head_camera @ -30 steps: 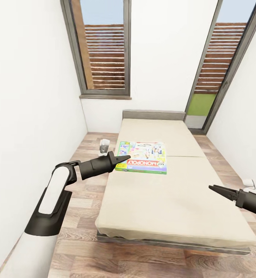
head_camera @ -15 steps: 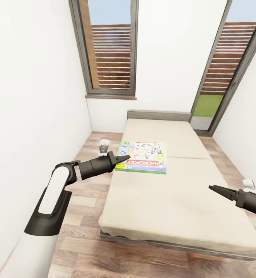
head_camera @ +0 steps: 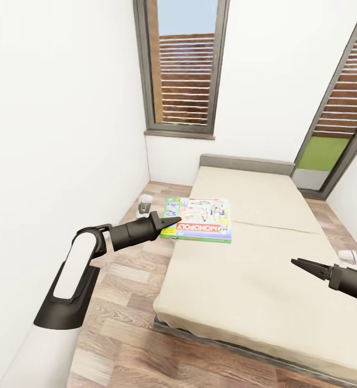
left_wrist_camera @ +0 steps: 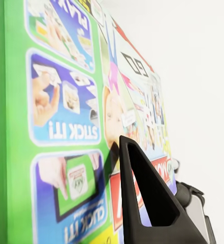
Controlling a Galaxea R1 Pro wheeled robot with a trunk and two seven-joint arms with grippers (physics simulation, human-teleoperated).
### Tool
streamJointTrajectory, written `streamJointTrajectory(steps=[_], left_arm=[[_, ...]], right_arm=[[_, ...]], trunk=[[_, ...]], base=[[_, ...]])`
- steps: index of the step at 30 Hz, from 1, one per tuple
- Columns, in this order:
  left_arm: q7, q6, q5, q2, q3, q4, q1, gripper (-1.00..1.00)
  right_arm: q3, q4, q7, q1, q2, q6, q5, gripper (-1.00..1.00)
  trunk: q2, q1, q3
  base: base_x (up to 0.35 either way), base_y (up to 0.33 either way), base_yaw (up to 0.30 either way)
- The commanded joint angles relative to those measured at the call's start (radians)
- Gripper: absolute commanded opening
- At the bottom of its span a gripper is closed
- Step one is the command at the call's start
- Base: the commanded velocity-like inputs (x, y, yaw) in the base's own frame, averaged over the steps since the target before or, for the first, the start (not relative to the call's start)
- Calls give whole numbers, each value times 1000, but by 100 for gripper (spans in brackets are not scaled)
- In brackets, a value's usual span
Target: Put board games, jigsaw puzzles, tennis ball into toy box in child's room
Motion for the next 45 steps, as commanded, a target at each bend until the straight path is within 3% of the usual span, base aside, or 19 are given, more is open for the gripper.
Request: streamJointTrajectory(steps=[1, 23, 45], left_arm=[[9, 3, 14, 0, 0, 0, -1, -100], [35, 3, 14, 1, 1, 0, -1, -100], [38, 3, 14, 0, 0, 0, -1, -100]], right_arm=[[-1, 0, 2, 0, 0, 5, -1, 100], [0, 0, 4, 1, -2, 5, -1, 100], [-1, 0, 14, 2, -5, 5, -1, 100]], trunk=[[-2, 1, -2], [-2, 1, 13], [-2, 1, 45]], base=[[0, 0, 289], [0, 0, 243], [0, 0, 127]])
